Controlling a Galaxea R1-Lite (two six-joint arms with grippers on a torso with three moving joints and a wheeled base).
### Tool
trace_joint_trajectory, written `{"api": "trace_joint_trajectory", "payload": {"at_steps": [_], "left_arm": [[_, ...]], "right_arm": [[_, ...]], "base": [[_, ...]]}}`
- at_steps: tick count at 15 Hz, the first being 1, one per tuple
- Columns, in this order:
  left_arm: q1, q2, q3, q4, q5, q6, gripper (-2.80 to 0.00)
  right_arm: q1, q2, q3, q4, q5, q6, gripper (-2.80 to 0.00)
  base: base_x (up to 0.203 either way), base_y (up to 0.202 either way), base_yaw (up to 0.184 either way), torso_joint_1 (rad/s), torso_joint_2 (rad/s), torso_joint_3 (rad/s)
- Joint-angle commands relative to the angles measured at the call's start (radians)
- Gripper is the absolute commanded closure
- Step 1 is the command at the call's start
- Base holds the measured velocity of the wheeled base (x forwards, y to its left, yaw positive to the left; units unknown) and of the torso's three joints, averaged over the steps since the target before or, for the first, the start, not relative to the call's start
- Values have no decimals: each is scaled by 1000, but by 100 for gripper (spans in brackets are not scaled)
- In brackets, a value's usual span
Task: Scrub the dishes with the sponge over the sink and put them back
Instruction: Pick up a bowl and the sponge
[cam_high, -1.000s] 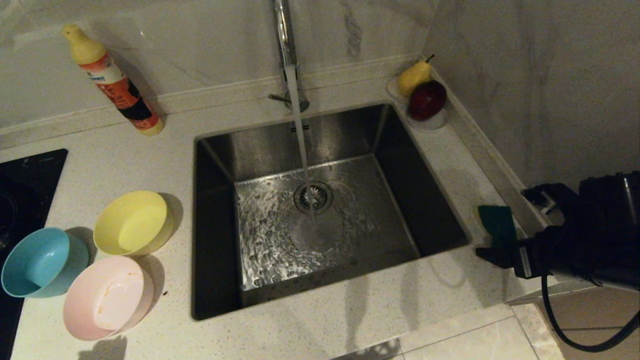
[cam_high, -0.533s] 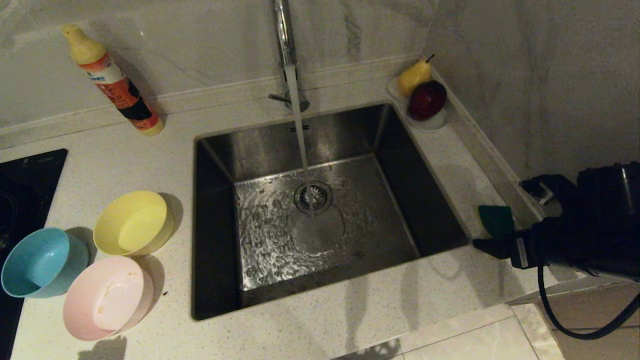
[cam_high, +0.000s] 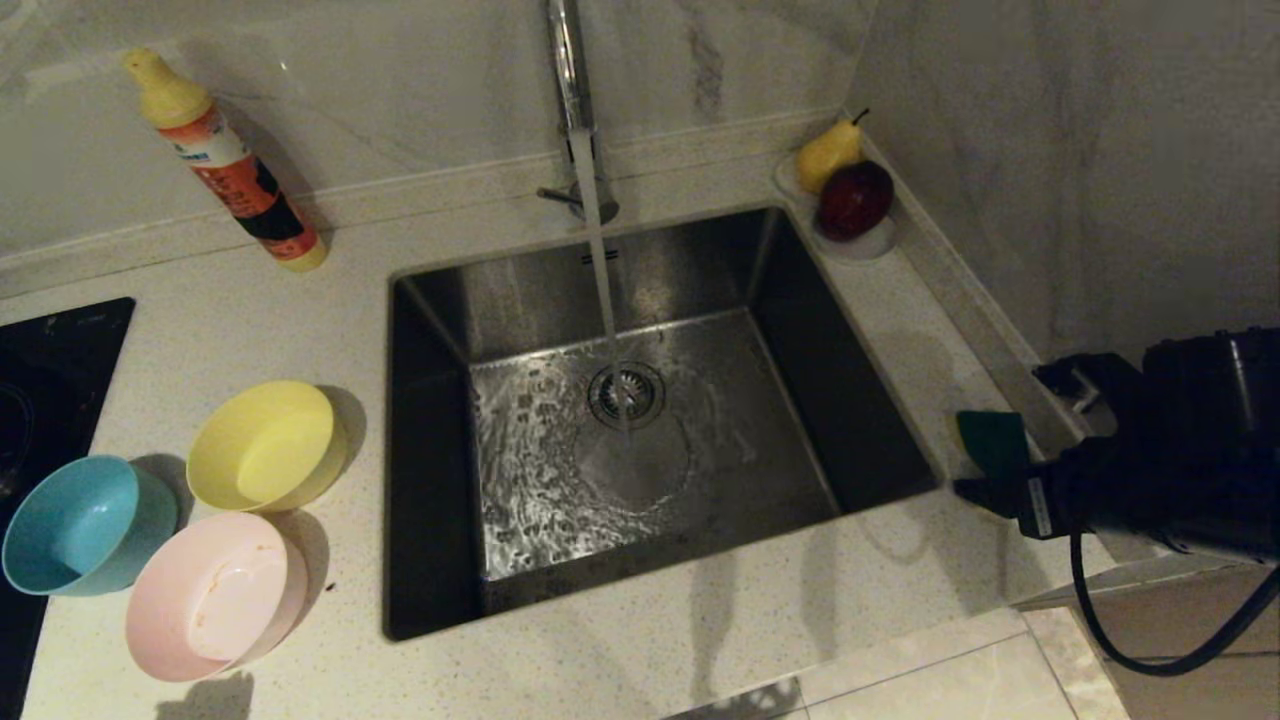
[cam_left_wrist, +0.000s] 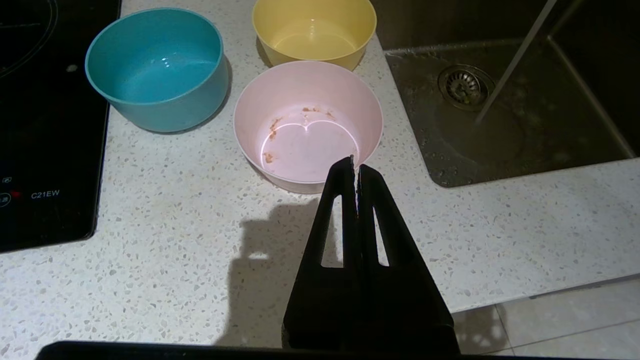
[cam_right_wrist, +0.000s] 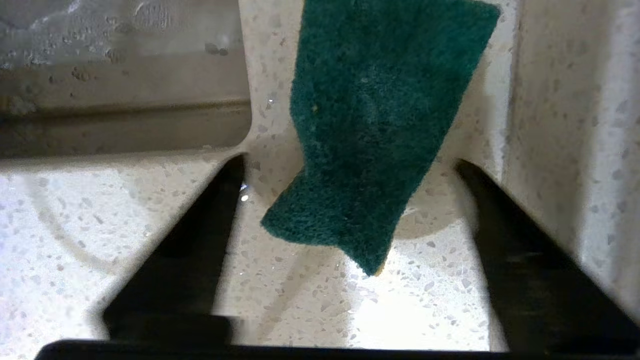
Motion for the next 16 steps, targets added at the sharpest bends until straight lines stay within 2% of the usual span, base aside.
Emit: {"api": "trace_joint_trajectory", "payload": {"at_steps": [1, 10, 14, 16], "left_arm": [[0, 0, 40, -1, 0, 0, 0], [1, 0, 40, -1, 0, 0, 0], [-1, 0, 40, -1, 0, 0, 0], [-1, 0, 40, -1, 0, 0, 0]], "right_arm": [[0, 8, -1, 0, 0, 0, 0], [0, -22, -24, 12, -3, 1, 0], [3, -115, -55, 82, 6, 2, 0], [29, -223, -85, 172, 52, 2, 0]], "base": [[0, 0, 0, 0, 0, 0], [0, 0, 0, 0, 0, 0], [0, 0, 0, 0, 0, 0], [0, 0, 0, 0, 0, 0]]}}
